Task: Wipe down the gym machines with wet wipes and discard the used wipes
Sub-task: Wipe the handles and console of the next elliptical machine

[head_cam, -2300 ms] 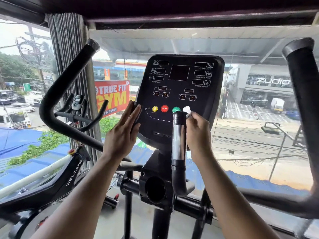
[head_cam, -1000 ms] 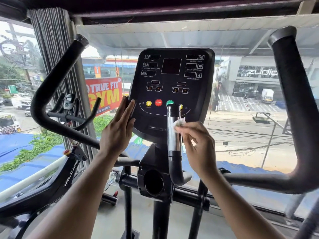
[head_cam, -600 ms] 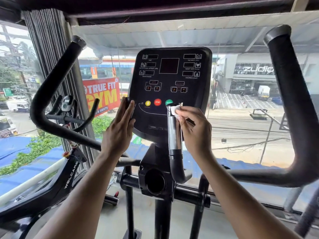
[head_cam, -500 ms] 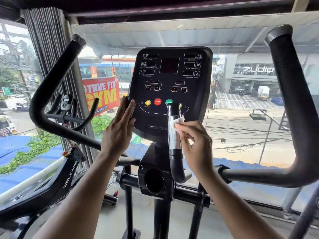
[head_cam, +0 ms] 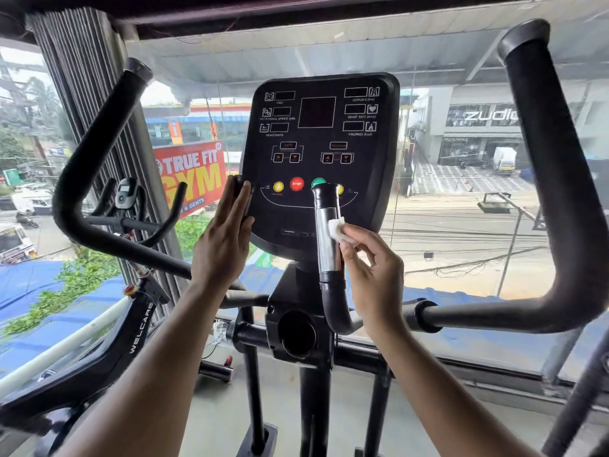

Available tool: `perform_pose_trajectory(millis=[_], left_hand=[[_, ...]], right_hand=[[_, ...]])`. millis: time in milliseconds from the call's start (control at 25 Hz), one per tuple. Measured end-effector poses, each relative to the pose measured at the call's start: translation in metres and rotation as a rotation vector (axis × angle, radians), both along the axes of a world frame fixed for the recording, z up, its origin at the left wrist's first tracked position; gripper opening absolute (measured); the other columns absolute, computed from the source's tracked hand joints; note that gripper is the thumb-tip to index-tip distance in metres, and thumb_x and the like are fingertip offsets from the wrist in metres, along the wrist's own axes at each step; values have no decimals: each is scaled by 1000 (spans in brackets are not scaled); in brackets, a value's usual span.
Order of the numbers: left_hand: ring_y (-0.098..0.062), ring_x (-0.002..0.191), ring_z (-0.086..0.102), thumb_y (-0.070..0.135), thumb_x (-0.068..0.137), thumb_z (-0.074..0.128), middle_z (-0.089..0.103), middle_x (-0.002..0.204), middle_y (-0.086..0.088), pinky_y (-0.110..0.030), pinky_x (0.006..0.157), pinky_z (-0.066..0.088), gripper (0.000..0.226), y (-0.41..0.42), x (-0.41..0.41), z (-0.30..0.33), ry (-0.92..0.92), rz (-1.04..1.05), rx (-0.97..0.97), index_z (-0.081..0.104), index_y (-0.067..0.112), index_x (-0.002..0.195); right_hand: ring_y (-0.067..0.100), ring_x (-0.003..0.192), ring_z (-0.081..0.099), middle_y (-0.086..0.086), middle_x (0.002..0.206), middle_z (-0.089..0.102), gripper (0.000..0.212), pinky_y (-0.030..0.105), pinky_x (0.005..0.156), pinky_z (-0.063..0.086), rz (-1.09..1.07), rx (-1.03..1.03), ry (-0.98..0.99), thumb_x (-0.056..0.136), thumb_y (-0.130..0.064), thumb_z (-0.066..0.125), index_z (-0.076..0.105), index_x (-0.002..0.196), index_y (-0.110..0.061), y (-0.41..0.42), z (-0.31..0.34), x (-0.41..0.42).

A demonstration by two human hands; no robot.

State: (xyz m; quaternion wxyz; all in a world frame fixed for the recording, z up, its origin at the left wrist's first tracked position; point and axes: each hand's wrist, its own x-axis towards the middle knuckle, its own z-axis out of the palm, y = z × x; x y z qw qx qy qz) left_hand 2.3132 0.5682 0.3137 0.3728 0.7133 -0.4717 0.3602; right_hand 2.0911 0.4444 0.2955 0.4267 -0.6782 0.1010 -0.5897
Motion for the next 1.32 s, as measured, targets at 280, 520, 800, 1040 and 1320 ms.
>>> perform_pose_trajectory(millis=[280, 520, 800, 1040, 1320], left_hand=[[-33, 122, 66, 26, 109, 50, 16, 173, 11, -33, 61, 51, 59, -1, 3, -1, -12, -6, -5, 27, 32, 164], [-30, 123, 65, 26, 109, 51, 17, 172, 11, -31, 61, 50, 59, -1, 3, -2, -25, -1, -16, 28, 32, 163], [-26, 125, 64, 26, 110, 50, 15, 172, 13, -36, 64, 57, 58, 0, 5, -2, -27, -13, -14, 29, 30, 163], [-29, 121, 66, 24, 110, 49, 17, 172, 7, -29, 64, 51, 57, -2, 3, -2, -44, -1, -22, 30, 26, 163], [-30, 120, 67, 27, 110, 48, 18, 172, 9, -35, 61, 57, 57, -1, 2, 0, -45, 0, -14, 28, 27, 164]], right_hand=[[13, 79, 67, 4, 86, 74, 13, 29, 76, 52, 407, 606, -38, 95, -11, 64, 76, 99, -11, -7, -15, -4], [24, 88, 69, 21, 108, 70, 38, 29, 72, 57, 769, 720, -49, 101, -16, 51, 59, 129, 8, -49, 43, 43], [23, 74, 59, 21, 98, 62, 24, 30, 73, 54, 1059, 866, 63, 92, -12, 52, 67, 100, 6, -18, 3, 22], [16, 84, 70, 3, 86, 76, 10, 37, 84, 56, 335, 457, 241, 100, -5, 57, 66, 103, -4, -15, -1, -17], [16, 71, 72, 9, 87, 76, 28, 28, 66, 59, 620, 786, 92, 104, -14, 46, 73, 100, -5, -39, 67, 38]])
